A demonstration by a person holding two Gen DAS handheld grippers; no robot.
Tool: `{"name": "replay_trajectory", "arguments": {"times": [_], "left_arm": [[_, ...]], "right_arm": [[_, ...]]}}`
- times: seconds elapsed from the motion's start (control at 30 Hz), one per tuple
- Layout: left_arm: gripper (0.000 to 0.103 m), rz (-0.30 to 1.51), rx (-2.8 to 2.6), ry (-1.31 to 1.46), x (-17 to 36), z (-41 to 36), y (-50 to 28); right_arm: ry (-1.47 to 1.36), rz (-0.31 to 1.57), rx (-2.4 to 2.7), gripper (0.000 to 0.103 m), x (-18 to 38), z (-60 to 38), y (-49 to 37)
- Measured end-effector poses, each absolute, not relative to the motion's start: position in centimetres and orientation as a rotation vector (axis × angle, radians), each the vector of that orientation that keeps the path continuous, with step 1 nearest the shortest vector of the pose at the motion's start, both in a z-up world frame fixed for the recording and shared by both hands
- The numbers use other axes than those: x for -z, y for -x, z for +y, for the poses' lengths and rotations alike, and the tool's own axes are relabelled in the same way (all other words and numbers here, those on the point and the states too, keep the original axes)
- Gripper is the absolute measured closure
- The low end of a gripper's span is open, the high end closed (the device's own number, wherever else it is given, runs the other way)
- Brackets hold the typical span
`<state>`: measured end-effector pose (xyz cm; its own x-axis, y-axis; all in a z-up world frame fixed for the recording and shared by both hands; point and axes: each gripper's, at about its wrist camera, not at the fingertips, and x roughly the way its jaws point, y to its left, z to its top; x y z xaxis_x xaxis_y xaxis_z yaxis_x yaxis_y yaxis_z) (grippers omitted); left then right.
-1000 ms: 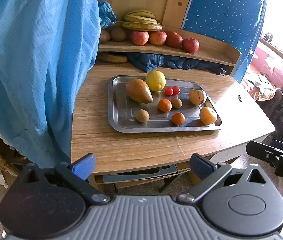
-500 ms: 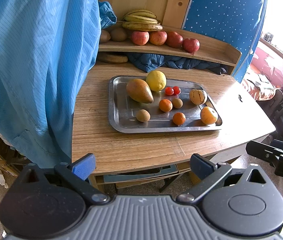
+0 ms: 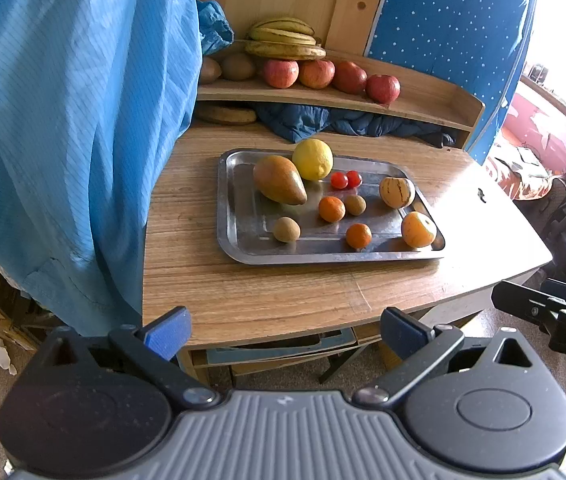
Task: Organize fruits
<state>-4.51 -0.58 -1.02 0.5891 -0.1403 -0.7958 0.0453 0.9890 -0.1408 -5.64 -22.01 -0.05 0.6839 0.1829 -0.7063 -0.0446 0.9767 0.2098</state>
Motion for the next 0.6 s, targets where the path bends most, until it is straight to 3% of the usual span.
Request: {"name": "replay_trajectory", "arguments": {"times": [0.6], "left_arm": [[0.001,0.944,0.117,0.099,1.3,-1.4,4.1]], "right_arm": [[-0.187,0.812,-0.122,0.001,0.4,-23.2,5.7]]}}
